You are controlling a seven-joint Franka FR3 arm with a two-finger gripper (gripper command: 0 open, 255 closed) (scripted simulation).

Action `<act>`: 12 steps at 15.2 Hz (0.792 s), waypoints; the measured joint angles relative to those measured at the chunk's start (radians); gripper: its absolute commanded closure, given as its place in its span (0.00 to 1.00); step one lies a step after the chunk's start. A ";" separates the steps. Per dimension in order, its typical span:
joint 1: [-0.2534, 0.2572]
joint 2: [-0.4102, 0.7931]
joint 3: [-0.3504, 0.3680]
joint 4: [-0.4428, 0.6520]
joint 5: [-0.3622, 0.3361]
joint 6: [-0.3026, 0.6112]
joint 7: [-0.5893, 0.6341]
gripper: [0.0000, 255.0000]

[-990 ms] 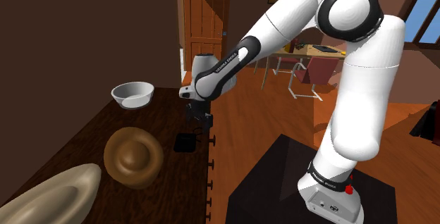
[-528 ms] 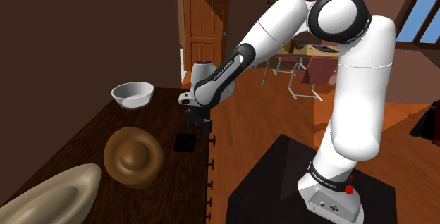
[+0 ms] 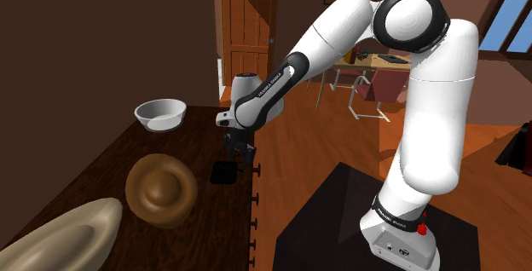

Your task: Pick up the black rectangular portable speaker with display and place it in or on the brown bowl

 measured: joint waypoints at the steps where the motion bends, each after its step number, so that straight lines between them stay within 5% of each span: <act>1: 0.000 0.000 0.000 0.000 0.000 0.002 0.000 1.00; 12: -0.002 -0.039 0.000 0.008 0.001 -0.043 0.003 1.00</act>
